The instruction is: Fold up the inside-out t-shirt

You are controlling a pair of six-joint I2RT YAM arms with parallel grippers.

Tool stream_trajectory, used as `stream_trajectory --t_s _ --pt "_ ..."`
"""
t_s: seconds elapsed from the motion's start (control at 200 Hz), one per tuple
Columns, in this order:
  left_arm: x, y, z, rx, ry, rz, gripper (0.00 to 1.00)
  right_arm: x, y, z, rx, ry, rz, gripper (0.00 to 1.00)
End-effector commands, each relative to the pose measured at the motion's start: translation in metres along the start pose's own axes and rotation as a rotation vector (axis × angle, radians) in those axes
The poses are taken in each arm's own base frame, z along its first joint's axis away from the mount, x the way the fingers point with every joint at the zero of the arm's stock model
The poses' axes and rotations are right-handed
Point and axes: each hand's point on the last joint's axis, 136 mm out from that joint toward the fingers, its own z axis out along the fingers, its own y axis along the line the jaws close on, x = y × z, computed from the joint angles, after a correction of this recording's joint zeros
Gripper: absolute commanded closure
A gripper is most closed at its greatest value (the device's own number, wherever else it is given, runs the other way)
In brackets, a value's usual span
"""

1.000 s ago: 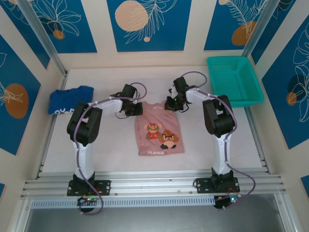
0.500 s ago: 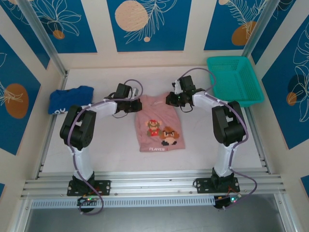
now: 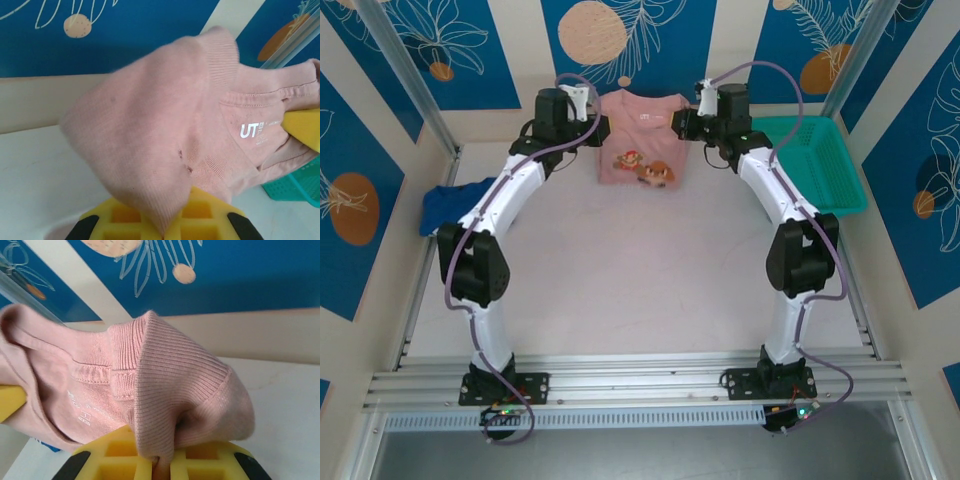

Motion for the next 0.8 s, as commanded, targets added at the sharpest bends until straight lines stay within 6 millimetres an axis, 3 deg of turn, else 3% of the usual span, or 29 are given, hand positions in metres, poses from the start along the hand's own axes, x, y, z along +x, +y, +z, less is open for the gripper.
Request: stream_trajectory --t_s 0.0,0.115,0.285,0.4,0.555,0.795 --pt "0.045 0.008 -0.001 0.005 0.104 -0.016 1.00 0.027 0.013 -0.009 -0.049 0.057 -0.039 1.00" --pt "0.098 0.003 -0.008 0.045 0.166 -0.079 1.00 0.085 0.015 -0.023 -0.052 0.136 0.021 1.00" --pt "0.195 -0.026 -0.031 0.121 0.269 -0.186 1.00 0.199 0.005 -0.066 0.056 0.310 0.135 1.00" --pt "0.238 -0.041 -0.039 0.147 0.337 -0.193 1.00 0.246 -0.006 -0.081 0.106 0.390 0.211 1.00" --pt "0.255 -0.030 -0.027 0.108 0.375 -0.151 1.00 0.261 -0.030 -0.077 0.184 0.438 0.222 1.00" --pt "0.231 -0.036 -0.014 0.130 0.353 -0.067 1.00 0.245 -0.040 -0.081 0.226 0.435 0.177 0.99"
